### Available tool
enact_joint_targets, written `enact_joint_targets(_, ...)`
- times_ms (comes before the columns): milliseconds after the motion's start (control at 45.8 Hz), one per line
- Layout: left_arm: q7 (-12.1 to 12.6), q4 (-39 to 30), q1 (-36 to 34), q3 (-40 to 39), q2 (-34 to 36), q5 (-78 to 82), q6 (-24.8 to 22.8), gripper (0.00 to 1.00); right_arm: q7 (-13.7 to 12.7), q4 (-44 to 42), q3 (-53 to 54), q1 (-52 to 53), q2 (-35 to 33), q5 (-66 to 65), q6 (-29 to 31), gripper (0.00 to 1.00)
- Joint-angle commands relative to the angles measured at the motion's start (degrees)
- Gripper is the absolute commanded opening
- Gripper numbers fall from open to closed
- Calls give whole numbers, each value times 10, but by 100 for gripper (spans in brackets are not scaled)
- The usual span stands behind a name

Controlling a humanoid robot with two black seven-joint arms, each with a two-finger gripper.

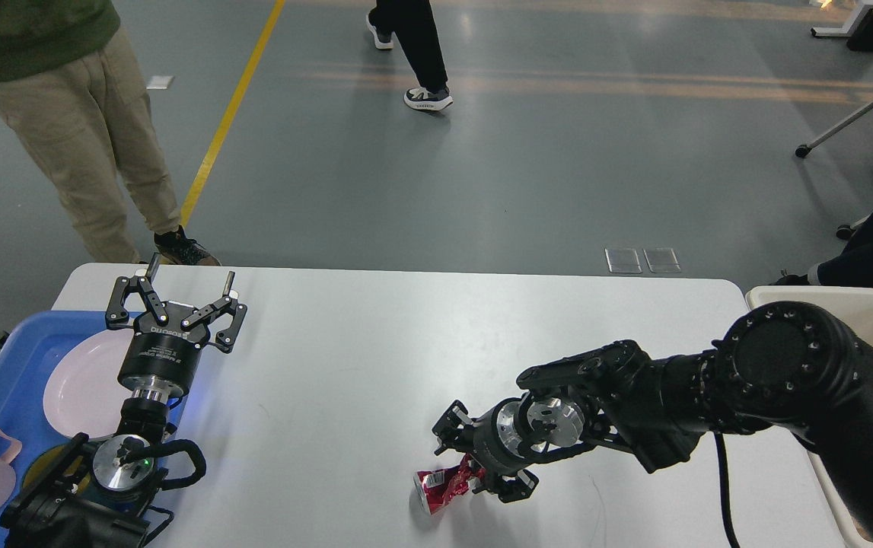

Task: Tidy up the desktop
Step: 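Lower the right gripper and grasp the red crushed can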

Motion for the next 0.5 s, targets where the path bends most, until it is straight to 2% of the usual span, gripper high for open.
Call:
enact_joint_targets(0, 0, 1, 0, 0, 0, 0, 0, 96, -9, -8, 1, -3, 1, 0, 0, 42)
enact_joint_targets(175, 0, 0, 0, 0, 0, 0, 0, 96, -13, -15, 1, -12, 5, 0, 0, 31)
enact_joint_targets(262, 0, 0, 0, 0, 0, 0, 0, 96, -14, -15, 1, -14, 5, 1, 3, 18)
enact_joint_targets(350, 0, 1, 0, 0, 0, 0, 0, 96, -29, -15, 3, -15, 5, 3, 3, 2)
enact_joint_targets(481, 0, 1, 0, 0, 0, 0, 0, 96, -39, -14, 3, -11, 4, 7, 2, 0)
